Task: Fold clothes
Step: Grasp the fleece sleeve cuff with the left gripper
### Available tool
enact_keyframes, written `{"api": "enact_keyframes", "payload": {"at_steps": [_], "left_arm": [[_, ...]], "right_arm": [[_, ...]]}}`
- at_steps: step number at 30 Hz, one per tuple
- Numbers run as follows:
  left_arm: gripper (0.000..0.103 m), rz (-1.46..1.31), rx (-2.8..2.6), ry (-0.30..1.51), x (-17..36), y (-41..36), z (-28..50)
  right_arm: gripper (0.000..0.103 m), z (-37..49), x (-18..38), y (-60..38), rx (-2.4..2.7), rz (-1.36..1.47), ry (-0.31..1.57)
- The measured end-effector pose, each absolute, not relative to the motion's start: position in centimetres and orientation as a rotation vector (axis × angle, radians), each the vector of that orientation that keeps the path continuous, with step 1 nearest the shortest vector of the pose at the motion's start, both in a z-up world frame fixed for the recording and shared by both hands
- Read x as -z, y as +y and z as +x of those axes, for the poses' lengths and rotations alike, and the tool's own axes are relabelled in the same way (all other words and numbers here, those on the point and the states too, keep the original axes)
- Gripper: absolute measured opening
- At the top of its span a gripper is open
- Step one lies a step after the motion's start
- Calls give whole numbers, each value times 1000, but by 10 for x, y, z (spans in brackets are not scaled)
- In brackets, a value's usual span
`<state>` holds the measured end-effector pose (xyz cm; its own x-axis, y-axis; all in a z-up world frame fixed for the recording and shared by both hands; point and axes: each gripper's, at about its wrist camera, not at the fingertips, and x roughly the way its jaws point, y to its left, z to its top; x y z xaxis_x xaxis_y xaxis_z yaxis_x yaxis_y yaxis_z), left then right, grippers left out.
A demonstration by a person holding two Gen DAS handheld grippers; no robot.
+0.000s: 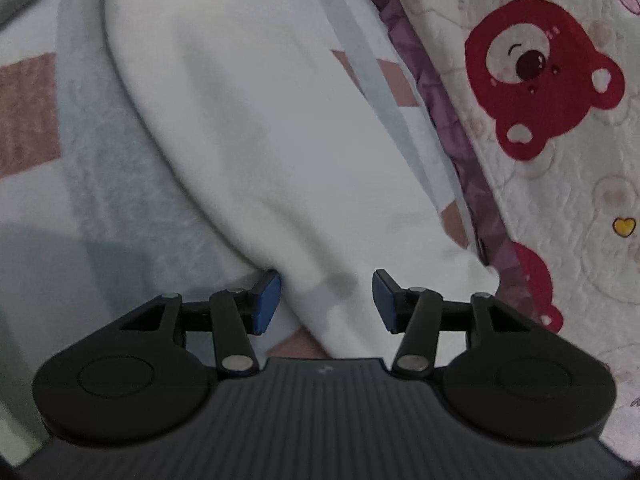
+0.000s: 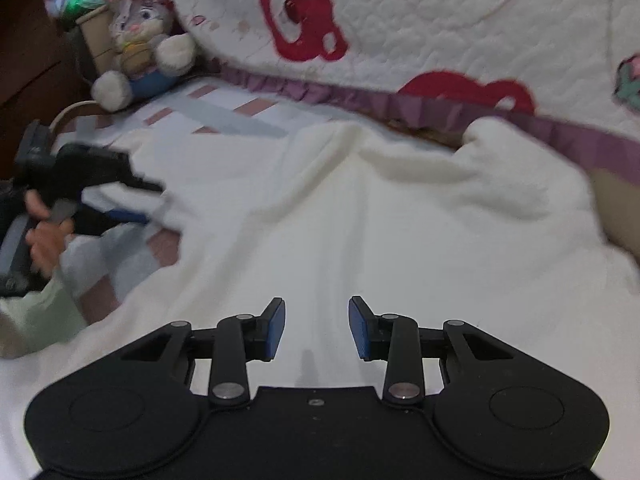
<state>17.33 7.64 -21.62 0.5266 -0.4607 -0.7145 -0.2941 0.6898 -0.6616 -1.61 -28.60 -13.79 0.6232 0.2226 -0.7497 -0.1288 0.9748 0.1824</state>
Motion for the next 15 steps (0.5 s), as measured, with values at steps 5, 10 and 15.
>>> {"api": "enact_keyframes", "payload": {"at_steps": [5, 10, 15], "left_arm": [[53, -865, 96, 1010, 217, 77, 170], [57, -874, 103, 1007, 220, 81, 152], [72, -908, 142, 945, 226, 76, 169]], "right_arm": [[40, -3, 149, -265, -289, 55, 865], [40, 13, 162, -243, -328, 49, 868], [40, 20, 170, -213, -383, -7, 870]]}}
